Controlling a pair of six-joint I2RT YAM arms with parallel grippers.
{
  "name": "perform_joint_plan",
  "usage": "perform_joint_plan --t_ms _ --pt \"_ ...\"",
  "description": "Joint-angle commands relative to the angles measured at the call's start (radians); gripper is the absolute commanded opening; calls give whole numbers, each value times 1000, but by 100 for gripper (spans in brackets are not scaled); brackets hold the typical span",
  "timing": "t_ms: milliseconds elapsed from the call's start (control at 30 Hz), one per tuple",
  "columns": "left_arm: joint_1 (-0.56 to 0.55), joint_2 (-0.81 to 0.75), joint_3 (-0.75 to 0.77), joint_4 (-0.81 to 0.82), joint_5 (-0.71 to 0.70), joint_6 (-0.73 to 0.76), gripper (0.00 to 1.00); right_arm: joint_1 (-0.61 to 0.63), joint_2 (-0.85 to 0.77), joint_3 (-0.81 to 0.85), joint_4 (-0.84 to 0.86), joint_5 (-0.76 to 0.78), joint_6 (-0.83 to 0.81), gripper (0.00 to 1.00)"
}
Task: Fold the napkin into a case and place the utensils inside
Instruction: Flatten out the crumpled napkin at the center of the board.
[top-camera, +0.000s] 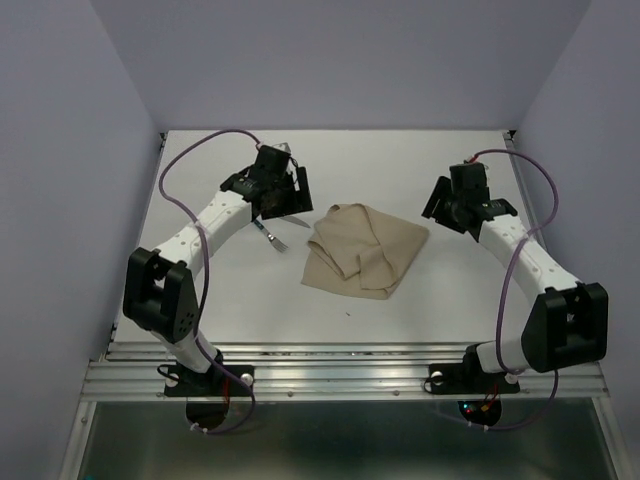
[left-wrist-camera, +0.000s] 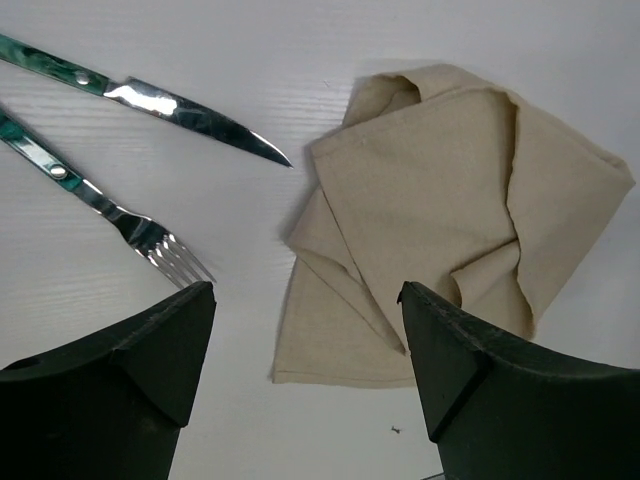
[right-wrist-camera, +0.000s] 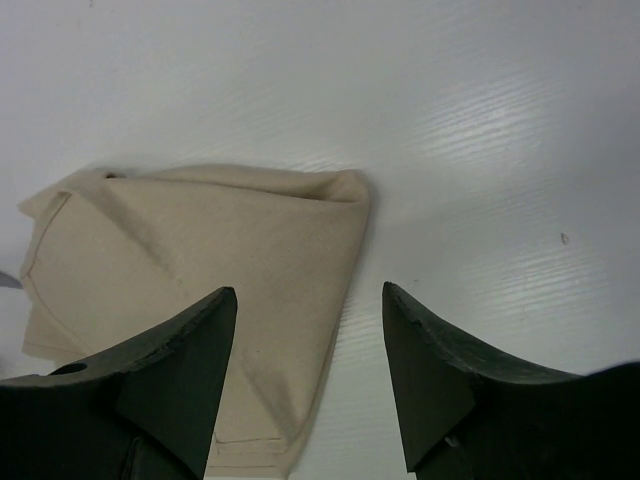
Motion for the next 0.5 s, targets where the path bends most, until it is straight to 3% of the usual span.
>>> perform_joint_plan --t_ms 0,267,467 --pt "-51 13 -39 31 16 -26 83 62 -72 -69 13 -84 45 65" --pt "-111 94 -25 64 -12 -35 79 272 -49 -203 33 -61 150 64" --pt "-111 305 151 22 -71 40 72 283 -36 -202 39 -39 150 64"
